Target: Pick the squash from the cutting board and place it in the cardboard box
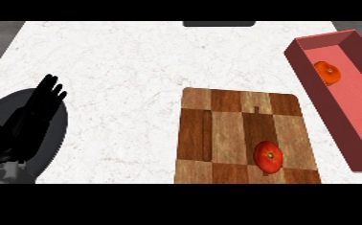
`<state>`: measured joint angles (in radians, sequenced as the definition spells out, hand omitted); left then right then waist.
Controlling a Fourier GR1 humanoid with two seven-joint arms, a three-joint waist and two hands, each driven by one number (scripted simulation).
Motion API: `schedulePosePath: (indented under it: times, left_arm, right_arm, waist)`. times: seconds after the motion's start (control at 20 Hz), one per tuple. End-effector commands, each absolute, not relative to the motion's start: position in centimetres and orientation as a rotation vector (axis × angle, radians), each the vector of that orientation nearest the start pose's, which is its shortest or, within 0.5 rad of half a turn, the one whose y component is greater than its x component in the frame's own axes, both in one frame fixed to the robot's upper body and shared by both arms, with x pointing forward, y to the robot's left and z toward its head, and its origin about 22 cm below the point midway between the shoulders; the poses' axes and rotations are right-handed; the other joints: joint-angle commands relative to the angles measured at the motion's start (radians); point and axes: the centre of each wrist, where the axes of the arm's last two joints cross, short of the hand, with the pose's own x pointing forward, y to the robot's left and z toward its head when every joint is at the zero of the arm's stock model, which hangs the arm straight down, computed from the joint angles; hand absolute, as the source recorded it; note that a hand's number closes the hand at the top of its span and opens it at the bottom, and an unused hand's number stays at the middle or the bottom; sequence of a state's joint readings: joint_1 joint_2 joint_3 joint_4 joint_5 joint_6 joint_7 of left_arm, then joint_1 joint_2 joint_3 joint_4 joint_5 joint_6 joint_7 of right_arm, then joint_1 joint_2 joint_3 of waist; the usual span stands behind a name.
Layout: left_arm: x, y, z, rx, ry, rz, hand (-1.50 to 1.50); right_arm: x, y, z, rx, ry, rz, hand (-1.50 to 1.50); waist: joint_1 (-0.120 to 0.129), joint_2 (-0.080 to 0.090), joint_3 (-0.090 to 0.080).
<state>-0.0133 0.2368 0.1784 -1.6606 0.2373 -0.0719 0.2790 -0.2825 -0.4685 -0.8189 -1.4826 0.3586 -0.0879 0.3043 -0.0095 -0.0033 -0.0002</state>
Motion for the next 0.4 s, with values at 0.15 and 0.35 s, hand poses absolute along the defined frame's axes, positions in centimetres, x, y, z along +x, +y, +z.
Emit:
schedulePosePath:
  times: [0.15, 0.35]
  left_arm:
    - [23.5, 33.2, 4.6, 0.069, -1.438, 0.062, 0.00]
    - [24.6, 31.6, 6.4, 0.052, -1.459, 0.050, 0.00]
  right_arm:
    - [17.6, -50.1, 17.0, -1.084, -1.444, -0.361, -1.50]
    - [16.8, -51.3, 14.8, -1.122, -1.414, -0.342, -1.50]
  waist:
    - [0.005, 0.002, 0.000]
    - [0.008, 0.003, 0.000]
